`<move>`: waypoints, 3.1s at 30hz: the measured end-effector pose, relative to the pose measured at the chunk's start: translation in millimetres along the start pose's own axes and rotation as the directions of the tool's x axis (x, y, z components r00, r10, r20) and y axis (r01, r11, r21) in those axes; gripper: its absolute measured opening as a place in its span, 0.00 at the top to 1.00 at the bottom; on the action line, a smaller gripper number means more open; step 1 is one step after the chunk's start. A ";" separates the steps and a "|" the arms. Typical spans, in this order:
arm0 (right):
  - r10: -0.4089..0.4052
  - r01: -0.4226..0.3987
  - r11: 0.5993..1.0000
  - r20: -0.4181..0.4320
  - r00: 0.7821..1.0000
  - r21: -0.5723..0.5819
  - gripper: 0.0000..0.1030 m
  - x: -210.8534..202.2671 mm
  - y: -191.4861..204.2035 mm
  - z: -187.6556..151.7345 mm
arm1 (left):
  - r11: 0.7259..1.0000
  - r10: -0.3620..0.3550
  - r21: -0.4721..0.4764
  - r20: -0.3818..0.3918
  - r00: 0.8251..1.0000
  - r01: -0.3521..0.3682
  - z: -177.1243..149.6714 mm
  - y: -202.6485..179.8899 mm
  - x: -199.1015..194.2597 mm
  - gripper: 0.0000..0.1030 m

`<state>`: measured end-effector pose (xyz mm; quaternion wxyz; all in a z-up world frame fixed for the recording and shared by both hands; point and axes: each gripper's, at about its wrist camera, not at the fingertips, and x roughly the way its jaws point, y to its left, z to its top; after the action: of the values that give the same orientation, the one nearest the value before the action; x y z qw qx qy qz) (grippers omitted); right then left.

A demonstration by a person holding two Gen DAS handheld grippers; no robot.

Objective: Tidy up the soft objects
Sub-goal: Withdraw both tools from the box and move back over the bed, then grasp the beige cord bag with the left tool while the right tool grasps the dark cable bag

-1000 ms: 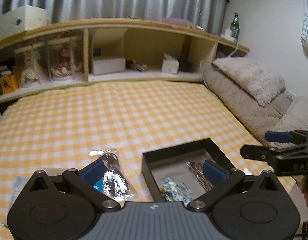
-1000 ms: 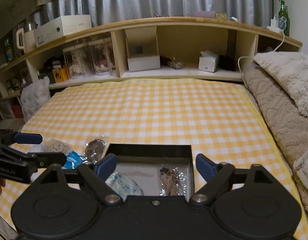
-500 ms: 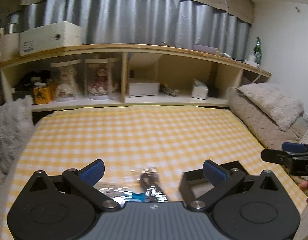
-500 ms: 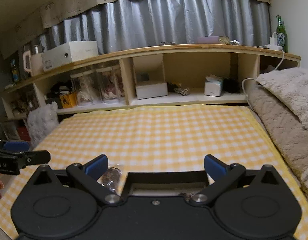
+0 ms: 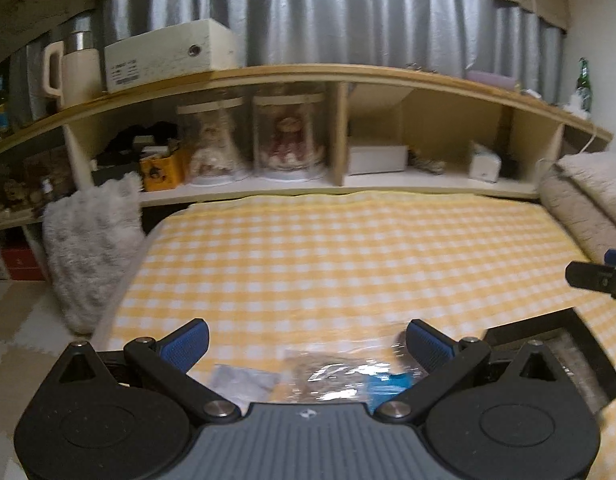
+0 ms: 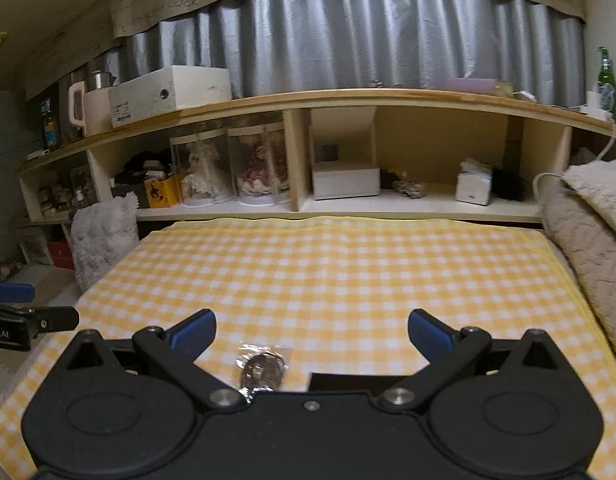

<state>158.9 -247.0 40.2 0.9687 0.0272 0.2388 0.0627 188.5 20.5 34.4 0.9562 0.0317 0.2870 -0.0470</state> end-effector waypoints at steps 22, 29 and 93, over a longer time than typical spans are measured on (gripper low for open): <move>0.152 -0.160 0.987 -0.340 0.928 0.005 0.18 144.2 42.3 -38.7 | 0.989 -0.143 0.004 -0.182 0.973 0.146 -27.1 10.0 124.2 0.00; 0.096 -0.160 0.980 -0.422 0.902 -0.119 0.30 163.9 63.5 -65.6 | 0.974 -0.223 -0.015 -0.237 0.946 0.226 -34.8 -9.9 154.0 0.00; 0.129 -0.374 0.851 -0.546 0.828 -0.367 0.77 156.0 97.7 -105.0 | 0.992 -0.086 -0.119 -0.396 0.914 0.042 -68.4 10.5 136.5 0.19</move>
<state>236.4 -126.9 -116.2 0.8332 -0.1877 0.4544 0.2530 265.7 27.1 -97.5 0.8757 -0.0206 0.4793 -0.0550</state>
